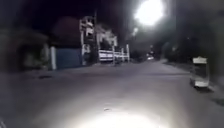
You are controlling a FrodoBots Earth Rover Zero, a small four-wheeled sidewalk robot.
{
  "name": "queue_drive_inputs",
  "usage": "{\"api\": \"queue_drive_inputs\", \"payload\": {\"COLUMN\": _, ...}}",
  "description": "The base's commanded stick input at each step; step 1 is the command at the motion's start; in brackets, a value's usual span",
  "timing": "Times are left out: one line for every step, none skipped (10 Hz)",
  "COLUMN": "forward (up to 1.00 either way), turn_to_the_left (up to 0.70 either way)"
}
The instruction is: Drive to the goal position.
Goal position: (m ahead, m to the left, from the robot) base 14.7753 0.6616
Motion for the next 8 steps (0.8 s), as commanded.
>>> {"api": "queue_drive_inputs", "payload": {"forward": 1.00, "turn_to_the_left": -0.40}}
{"api": "queue_drive_inputs", "payload": {"forward": 1.00, "turn_to_the_left": -0.40}}
{"api": "queue_drive_inputs", "payload": {"forward": 1.00, "turn_to_the_left": -0.40}}
{"api": "queue_drive_inputs", "payload": {"forward": 1.00, "turn_to_the_left": -0.40}}
{"api": "queue_drive_inputs", "payload": {"forward": 1.00, "turn_to_the_left": -0.40}}
{"api": "queue_drive_inputs", "payload": {"forward": 1.00, "turn_to_the_left": -0.27}}
{"api": "queue_drive_inputs", "payload": {"forward": 1.00, "turn_to_the_left": 0.00}}
{"api": "queue_drive_inputs", "payload": {"forward": 1.00, "turn_to_the_left": 0.00}}
